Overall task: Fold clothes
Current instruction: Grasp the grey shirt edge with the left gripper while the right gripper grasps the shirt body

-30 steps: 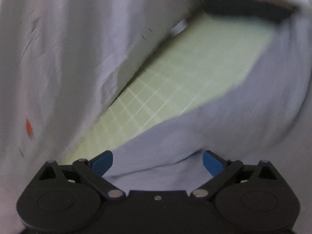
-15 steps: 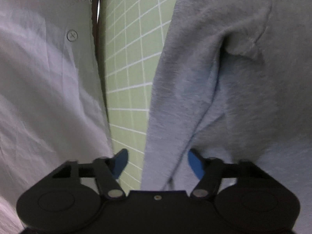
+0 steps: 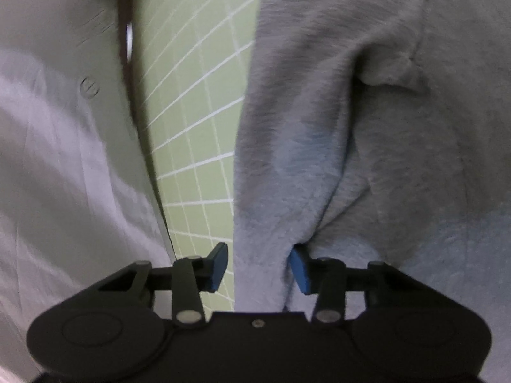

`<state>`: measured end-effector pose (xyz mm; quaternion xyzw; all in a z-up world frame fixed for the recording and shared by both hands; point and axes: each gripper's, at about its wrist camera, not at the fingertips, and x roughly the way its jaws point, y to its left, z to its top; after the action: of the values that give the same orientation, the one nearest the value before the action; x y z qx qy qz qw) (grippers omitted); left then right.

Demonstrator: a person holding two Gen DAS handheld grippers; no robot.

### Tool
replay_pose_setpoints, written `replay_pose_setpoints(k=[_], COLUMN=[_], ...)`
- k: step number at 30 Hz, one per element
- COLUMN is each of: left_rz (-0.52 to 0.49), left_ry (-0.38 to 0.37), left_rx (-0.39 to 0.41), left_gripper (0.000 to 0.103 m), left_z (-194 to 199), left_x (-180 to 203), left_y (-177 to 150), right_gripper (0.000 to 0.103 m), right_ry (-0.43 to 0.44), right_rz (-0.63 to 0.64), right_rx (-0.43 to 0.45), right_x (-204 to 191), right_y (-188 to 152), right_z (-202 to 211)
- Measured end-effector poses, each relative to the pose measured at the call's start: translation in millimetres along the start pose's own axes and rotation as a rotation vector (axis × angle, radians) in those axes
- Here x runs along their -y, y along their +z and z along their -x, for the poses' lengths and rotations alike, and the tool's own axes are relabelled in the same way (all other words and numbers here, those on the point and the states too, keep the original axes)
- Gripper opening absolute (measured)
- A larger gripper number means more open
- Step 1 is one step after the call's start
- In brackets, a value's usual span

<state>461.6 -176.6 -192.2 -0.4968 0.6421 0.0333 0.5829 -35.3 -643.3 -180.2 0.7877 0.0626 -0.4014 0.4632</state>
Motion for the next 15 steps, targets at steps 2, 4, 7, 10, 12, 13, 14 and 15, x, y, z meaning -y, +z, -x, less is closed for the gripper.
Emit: replay_pose_setpoints(k=[2,4,7,10,12,13,14,15], left_rz=[0.013,-0.006,-0.069,-0.243,-0.391,-0.448,-0.498,-0.518], left_ry=[0.035,0.062,0.098,0.185,0.259,0.277,0.291,0.293], left_rx=[-0.009,-0.006,0.023,0.144,0.256,0.285,0.308,0.305], left_gripper=[0.073,0.069,0.053,0.027,0.027,0.028,0.03,0.03], left_z=[-3.1,-4.8,-4.2,0.8,4.7,4.0,2.8,-0.2], left_x=[6.5,11.7,16.7,30.7,43.6,47.8,51.5,53.3], left_y=[0.9,-1.6,-9.7,-21.3,-31.4,-35.8,-39.9,-42.5], right_gripper=[0.038,0.037,0.035,0.035,0.035,0.035,0.035,0.035], right_ry=[-0.005,-0.007,-0.008,-0.006,-0.006,-0.006,-0.006,-0.005], right_rz=[-0.03,-0.036,-0.032,-0.034,-0.021,-0.014,-0.008,-0.009], right_rx=[-0.008,-0.015,-0.023,-0.026,-0.028,-0.029,-0.03,-0.031], right_x=[1.4,1.8,2.1,3.7,3.2,2.8,2.5,2.7], right_y=[2.7,4.6,6.8,10.2,10.6,10.7,10.9,11.2], right_z=[0.1,0.4,1.8,4.9,4.8,4.6,4.4,4.4])
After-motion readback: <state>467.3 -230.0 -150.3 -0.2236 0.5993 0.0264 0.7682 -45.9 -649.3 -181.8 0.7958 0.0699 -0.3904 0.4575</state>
